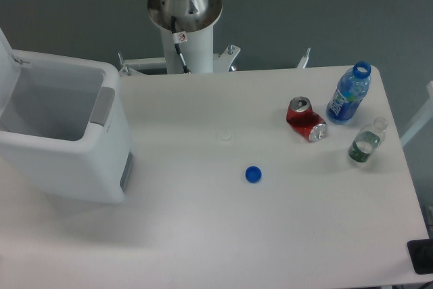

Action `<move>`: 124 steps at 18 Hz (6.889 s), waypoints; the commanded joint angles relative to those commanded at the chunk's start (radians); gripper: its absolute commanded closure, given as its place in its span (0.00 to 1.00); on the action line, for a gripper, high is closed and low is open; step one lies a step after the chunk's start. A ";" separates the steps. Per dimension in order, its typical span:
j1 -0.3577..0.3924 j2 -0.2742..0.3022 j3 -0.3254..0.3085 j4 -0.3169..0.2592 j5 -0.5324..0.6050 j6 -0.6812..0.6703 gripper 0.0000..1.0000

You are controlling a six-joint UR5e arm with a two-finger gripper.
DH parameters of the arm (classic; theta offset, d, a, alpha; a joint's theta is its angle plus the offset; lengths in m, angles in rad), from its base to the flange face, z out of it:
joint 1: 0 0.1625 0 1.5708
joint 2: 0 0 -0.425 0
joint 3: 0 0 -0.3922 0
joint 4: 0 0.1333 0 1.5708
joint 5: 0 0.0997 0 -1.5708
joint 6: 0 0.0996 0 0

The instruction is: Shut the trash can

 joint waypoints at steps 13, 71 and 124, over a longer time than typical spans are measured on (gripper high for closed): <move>0.020 0.002 0.003 0.000 0.035 -0.015 1.00; 0.241 -0.078 -0.074 0.006 0.038 -0.002 1.00; 0.261 -0.123 -0.120 0.008 0.040 0.011 1.00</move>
